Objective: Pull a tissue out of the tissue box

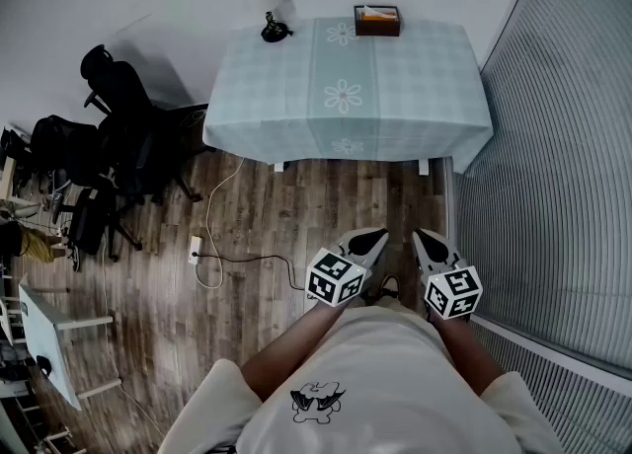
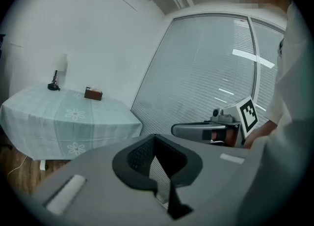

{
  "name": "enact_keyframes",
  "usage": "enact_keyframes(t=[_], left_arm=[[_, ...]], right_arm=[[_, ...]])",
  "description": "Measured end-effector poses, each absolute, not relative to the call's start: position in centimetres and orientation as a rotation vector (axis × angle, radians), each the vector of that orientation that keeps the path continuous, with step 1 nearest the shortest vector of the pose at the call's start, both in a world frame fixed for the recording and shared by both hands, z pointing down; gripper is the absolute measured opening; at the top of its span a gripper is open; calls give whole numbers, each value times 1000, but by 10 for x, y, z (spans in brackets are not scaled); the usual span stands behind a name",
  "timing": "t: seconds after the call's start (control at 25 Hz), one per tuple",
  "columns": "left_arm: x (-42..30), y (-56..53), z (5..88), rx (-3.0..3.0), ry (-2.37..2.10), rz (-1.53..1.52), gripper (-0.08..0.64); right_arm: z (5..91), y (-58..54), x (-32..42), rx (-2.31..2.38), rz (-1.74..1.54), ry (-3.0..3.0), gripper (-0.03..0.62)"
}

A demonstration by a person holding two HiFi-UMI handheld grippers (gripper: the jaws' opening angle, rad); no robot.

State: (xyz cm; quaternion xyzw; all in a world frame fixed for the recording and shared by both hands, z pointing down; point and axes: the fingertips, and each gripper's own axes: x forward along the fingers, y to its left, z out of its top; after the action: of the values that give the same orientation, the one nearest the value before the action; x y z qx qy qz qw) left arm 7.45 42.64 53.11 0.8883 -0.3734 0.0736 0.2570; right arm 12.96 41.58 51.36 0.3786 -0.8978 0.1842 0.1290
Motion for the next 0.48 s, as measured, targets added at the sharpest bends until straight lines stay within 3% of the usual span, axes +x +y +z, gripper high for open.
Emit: enact_keyframes(t=[0.48], left_arm=[[41, 420, 534, 2398, -1017, 172, 5]], right_arm=[[516, 412, 92, 1073, 531, -2610, 12]])
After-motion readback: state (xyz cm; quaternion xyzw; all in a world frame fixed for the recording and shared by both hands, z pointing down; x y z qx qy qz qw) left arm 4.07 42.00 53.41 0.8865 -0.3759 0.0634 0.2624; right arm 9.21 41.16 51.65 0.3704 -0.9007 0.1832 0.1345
